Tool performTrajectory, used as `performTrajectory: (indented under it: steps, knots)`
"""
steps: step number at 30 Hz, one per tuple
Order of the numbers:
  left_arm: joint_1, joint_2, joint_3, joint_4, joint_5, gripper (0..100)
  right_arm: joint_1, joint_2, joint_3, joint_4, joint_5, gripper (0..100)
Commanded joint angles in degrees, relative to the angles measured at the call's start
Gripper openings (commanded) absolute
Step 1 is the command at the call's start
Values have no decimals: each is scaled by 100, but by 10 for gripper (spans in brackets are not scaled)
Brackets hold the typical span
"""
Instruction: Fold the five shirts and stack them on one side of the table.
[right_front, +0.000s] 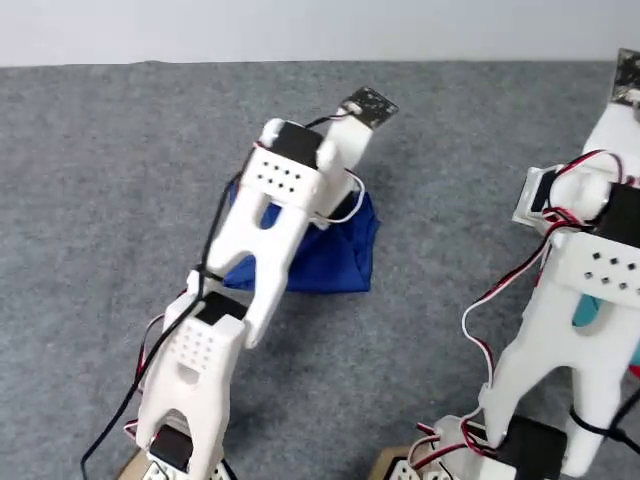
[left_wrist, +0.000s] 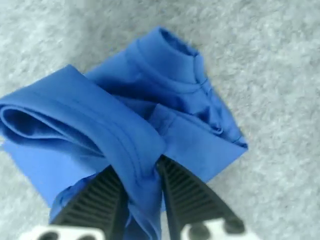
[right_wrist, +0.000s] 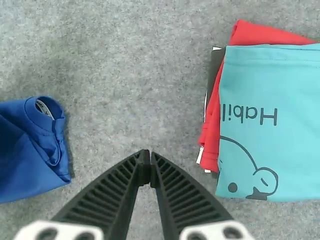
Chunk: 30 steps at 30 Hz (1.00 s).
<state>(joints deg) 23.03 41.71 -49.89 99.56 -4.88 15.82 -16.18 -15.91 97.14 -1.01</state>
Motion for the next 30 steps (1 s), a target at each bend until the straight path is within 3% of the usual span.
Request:
performTrajectory:
  steps: [1, 9, 14, 17, 25, 30]
  knots:
    - [193, -9, -356, 97, 123, 5, 57, -215, -264, 145, 53, 15]
    - [255, 26, -338, 88, 88, 17, 40, -180, -264, 303, 44, 15]
    - [105, -53, -391, 97, 185, 174, 31, -163, -264, 251, 35, 17]
    - [-35, -193, -400, 97, 334, 215, 31, -163, -264, 251, 44, 17]
    - [-527, -905, -374, 97, 325, 208, 31, -163, -264, 277, 35, 17]
    - [-1143, -932, -365, 97, 299, 66, 31, -163, -264, 295, 35, 15]
